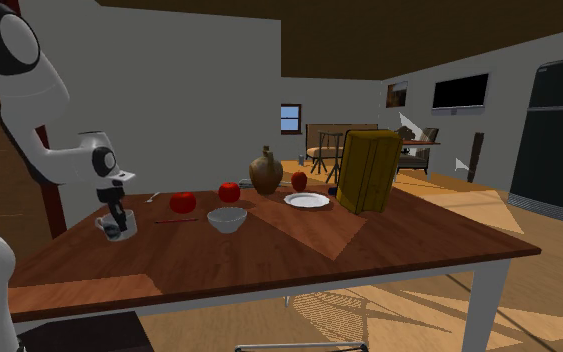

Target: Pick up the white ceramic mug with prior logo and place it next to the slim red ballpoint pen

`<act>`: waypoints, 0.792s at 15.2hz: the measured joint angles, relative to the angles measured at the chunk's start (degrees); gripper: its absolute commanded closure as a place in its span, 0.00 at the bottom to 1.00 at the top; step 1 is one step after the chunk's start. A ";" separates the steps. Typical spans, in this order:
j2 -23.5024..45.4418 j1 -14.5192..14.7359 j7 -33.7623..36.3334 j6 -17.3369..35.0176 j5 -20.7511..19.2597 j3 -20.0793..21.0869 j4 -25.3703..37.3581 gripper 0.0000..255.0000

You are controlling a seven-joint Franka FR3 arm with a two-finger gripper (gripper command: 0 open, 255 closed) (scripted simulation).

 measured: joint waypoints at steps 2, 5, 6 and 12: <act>0.51 0.02 0.49 0.52 -0.64 -0.08 -0.11 1.00; 0.63 0.03 0.62 0.66 -0.81 -0.10 -0.14 1.00; 0.64 0.03 0.63 0.67 -0.82 -0.10 -0.15 1.00; 0.64 0.03 0.63 0.69 -0.83 -0.10 -0.15 0.00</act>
